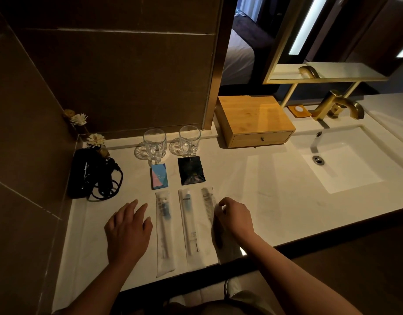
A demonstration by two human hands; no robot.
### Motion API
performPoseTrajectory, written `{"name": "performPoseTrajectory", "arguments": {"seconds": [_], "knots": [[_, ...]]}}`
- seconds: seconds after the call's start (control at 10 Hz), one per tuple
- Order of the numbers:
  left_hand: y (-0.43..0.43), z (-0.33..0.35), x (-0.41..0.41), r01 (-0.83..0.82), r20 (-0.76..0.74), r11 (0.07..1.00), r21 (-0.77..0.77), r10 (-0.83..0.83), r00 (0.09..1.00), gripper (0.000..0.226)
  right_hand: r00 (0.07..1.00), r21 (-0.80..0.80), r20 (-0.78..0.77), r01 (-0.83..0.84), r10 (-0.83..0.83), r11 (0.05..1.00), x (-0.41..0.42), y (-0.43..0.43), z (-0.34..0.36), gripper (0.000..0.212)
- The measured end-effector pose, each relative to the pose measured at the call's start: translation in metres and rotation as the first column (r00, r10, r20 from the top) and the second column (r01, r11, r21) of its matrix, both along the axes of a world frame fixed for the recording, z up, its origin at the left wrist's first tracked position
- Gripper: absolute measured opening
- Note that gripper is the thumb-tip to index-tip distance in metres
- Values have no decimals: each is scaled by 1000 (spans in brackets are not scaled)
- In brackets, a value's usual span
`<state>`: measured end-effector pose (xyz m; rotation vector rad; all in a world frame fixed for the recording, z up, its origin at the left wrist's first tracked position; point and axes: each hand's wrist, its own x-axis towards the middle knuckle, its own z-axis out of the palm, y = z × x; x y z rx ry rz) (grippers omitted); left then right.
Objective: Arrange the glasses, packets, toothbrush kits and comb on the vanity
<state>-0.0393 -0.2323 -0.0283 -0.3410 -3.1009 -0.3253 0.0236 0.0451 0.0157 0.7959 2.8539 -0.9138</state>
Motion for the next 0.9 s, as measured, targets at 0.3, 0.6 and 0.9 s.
{"name": "performPoseTrajectory", "arguments": {"seconds": [0.3,0.6,0.9], "knots": [[-2,-2,0,-2,-4,1000,-18,2,1000,53,1000,19,6,23,-23,1000,3,-1,1,21],[-4,-8,-1,-26,14,997,75,25,1000,41,997,29,-18,-78,78,997,13,10,5,25],[20,7,80,-310,20,866,391,329,944,39,821,14,-94,-565,564,825,23,56,4,20]]}}
